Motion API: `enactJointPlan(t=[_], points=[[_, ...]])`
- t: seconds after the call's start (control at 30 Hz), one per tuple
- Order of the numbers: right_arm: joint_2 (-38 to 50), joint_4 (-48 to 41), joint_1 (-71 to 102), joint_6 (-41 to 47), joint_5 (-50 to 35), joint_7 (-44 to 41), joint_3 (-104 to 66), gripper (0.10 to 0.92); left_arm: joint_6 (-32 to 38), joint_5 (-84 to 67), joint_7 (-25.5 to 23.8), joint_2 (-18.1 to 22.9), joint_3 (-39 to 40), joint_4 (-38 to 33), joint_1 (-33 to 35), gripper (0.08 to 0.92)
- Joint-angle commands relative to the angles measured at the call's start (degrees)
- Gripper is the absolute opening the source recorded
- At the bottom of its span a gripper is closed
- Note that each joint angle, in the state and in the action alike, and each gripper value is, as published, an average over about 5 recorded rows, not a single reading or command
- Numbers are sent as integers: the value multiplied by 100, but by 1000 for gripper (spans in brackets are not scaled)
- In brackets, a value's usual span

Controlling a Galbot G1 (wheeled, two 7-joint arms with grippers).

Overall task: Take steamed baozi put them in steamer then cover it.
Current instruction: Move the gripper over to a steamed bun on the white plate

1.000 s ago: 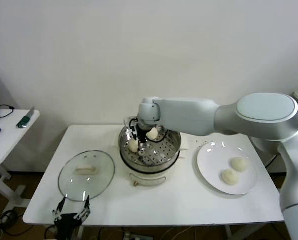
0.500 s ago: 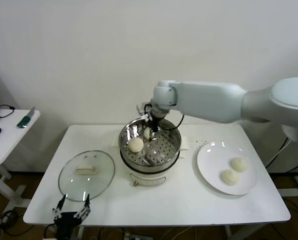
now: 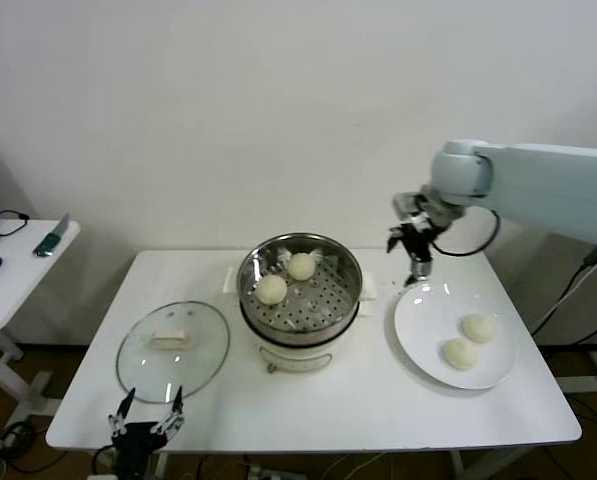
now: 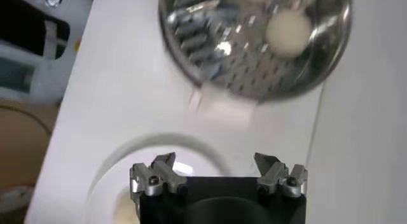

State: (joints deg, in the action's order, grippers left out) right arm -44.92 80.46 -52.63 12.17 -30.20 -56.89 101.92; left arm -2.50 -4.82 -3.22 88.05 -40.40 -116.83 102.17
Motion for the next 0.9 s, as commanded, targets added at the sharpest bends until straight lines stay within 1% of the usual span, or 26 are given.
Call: enactJointPlan(t=[0.03,0.23,0.6,0.9], points=[[1185,193,411,-154,856,-126,283,823,1,14,-4,49,12,-8,-1,823],[1277,-51,1141,-102,1133,-80,-92,823,-4,16,-9,77,-14,-9,-21,823],[1119,-430,2678,115,1516,126,-1260,823,28,28,5,82,-23,73,14,823],[985,-735,3249,294,1788,406,-1792,823,31,97,2,72,-11,85,-3,823]])
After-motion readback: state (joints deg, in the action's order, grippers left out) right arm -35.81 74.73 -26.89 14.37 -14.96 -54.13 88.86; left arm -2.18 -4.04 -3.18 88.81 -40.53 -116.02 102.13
